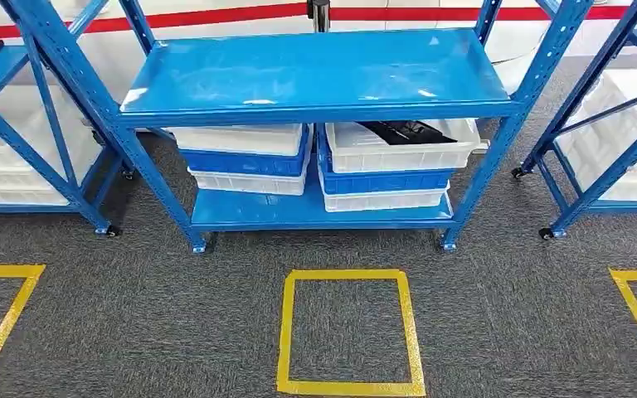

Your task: Take the parts from the cabinet and place them on the table.

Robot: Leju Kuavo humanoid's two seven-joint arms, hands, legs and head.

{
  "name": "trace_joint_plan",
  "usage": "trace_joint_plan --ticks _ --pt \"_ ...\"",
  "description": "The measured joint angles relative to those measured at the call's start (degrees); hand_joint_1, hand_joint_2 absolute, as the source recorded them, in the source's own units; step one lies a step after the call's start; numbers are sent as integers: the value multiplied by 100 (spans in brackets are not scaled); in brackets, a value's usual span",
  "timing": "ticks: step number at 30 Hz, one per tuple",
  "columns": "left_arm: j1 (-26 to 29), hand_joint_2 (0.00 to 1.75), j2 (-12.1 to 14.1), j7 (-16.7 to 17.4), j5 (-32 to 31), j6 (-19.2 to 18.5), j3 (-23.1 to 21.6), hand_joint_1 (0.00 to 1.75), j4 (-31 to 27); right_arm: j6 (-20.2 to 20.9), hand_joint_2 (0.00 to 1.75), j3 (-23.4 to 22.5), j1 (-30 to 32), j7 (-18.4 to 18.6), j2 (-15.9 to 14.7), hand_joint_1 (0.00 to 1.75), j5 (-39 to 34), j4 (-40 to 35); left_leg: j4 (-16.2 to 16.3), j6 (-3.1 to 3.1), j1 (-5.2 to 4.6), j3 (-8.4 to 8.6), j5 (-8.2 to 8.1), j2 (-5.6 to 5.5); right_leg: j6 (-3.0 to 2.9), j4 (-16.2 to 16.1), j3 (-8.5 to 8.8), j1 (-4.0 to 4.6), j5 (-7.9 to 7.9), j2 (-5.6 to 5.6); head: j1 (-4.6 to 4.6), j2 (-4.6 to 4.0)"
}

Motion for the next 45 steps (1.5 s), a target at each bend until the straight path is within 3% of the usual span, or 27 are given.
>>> trace_joint_plan --ticks 2,3,5,7,8,9,12,13,14,16,18,20,22,24,26,28,29,30,31,32,34,35,36,38,39,44,45 --pt "-26 0 0 -2 -2 0 0 0 0 0 0 -13 27 -6 -4 0 0 0 839 -39 12 -449 -342 90 -33 2 1 30 -22 -92 2 0" --pt "-24 0 0 -2 -2 0 0 0 0 0 0 -22 31 -6 -11 0 -11 0 1059 -37 13 -584 -365 110 -43 2 3 36 -30 -122 2 0" --pt "-13 0 0 -2 0 0 0 0 0 0 0 -26 30 -6 -11 0 -13 0 775 9 10 -494 -71 120 -64 2 23 62 -47 -151 0 0" --pt "-12 0 2 -4 0 -7 0 0 0 -2 0 -26 16 -11 -2 0 -13 0 -169 152 -29 -35 420 132 -79 -3 57 91 -60 -160 2 0" --pt "-24 0 24 -15 0 -35 0 0 -4 -4 175 -28 16 -11 24 0 -11 0 -490 236 -78 121 422 189 -82 -8 57 78 -64 -168 17 0" --pt "-39 175 20 -24 2 -72 0 0 -2 -13 175 -28 14 -11 24 0 -5 0 -512 248 -100 122 403 223 -50 -9 43 123 -81 -175 14 0" --pt "-41 175 20 -61 26 -129 2 0 -2 -17 175 -28 9 -11 48 0 18 0 -576 318 -157 142 404 192 13 -89 55 76 -83 -220 -13 0" --pt "-40 175 17 -59 35 -144 9 0 -2 -17 175 -28 2 -15 46 0 22 -7 -777 344 -81 280 496 181 43 -71 68 165 -106 -233 -7 2" --pt "-42 175 9 -57 39 -166 17 0 -2 -18 175 -31 3 -17 28 0 28 -7 -879 318 -94 360 522 177 44 69 53 123 -163 -200 9 0" --pt "-49 175 9 -52 44 -179 22 0 0 -17 175 -28 5 -17 28 0 31 -4 -885 352 -74 362 532 167 -25 758 -315 107 -487 -157 24 0" --pt "-47 175 4 -52 44 -181 26 0 0 -17 175 -28 11 -17 0 0 31 -4 -878 343 -79 365 522 137 14 1453 -715 62 -684 -147 11 0" --pt "-42 175 2 -52 44 -186 28 0 2 -17 175 -31 16 -17 -11 0 31 -4 -853 307 -54 374 498 101 158 1224 -670 12 -471 -147 13 0" --pt "-37 175 -2 -52 52 -188 28 0 4 -18 175 -31 26 -17 -24 0 31 -4 -737 211 -7 357 430 65 348 208 -214 -68 -3 -147 20 0" --pt "-37 175 -2 -52 55 -188 28 0 4 -18 175 -31 21 -17 -24 0 31 -4 -658 153 -8 336 386 69 339 11 -130 -95 54 -150 18 0" --pt "-45 175 4 -52 61 -188 28 0 2 -15 175 -31 0 -20 -11 0 35 -7 -593 72 -42 301 300 51 192 59 -168 -31 44 -115 24 0" --pt "-44 175 2 -52 61 -188 31 0 4 -15 175 -31 -1 -20 -11 0 35 -7 -600 52 -12 314 301 48 113 59 -192 -19 40 -118 4 0" --pt "-41 0 2 -50 70 -188 31 0 4 -13 175 -31 -6 -22 -2 0 35 -7 -567 36 15 313 290 47 73 42 -150 -70 62 -121 9 0" --pt "-36 0 -2 -50 85 -188 31 0 4 -13 175 -33 -3 -24 -2 0 37 -7 -432 6 24 262 175 84 62 41 -137 -67 68 -123 7 0" --pt "-36 175 -4 -50 90 -188 33 0 4 -13 175 -33 -1 -30 -4 0 39 -7 -232 -15 26 174 26 105 40 42 -135 -64 80 -126 -24 0" --pt "-39 175 -4 -50 103 -188 37 0 4 -11 175 -33 2 -33 -4 0 46 -7 296 -51 32 -72 -268 116 33 44 -140 -48 76 -133 -22 0" --pt "-34 175 -4 -55 105 -192 39 0 4 -9 175 -33 5 -33 -4 0 55 -7 1083 -74 37 -472 -563 117 26 48 -149 -27 69 -139 -24 0" --pt "-27 175 -9 -70 103 -194 41 0 4 -9 0 -33 7 -33 -7 0 55 -6 1192 -67 37 -547 -514 117 22 48 -145 -19 66 -139 -22 0" --pt "-20 175 -15 -79 103 -199 42 0 7 -9 0 -35 10 -33 -7 0 52 -7 1020 -40 36 -489 -350 117 16 48 -139 -11 60 -137 -24 0" --pt "-24 175 -20 -101 85 -214 44 0 7 -9 0 -35 8 -33 -2 0 50 -7 153 46 28 -79 125 118 12 45 -112 6 55 -130 -22 0" --pt "-32 175 -20 -114 81 -230 44 0 4 -9 175 -35 4 -33 4 0 39 -7 -376 131 -5 186 325 133 12 38 -106 10 54 -128 -22 0" --pt "-34 175 -20 -138 17 -269 44 0 4 -33 175 -59 -12 -33 37 0 20 -7 -606 236 -92 248 330 138 159 -53 -75 51 54 -145 -28 0" --pt "-30 175 -35 -138 17 -275 44 0 4 -35 175 -63 -11 -33 33 0 20 -7 -716 247 -22 319 410 151 157 56 -106 47 11 -143 -17 0"
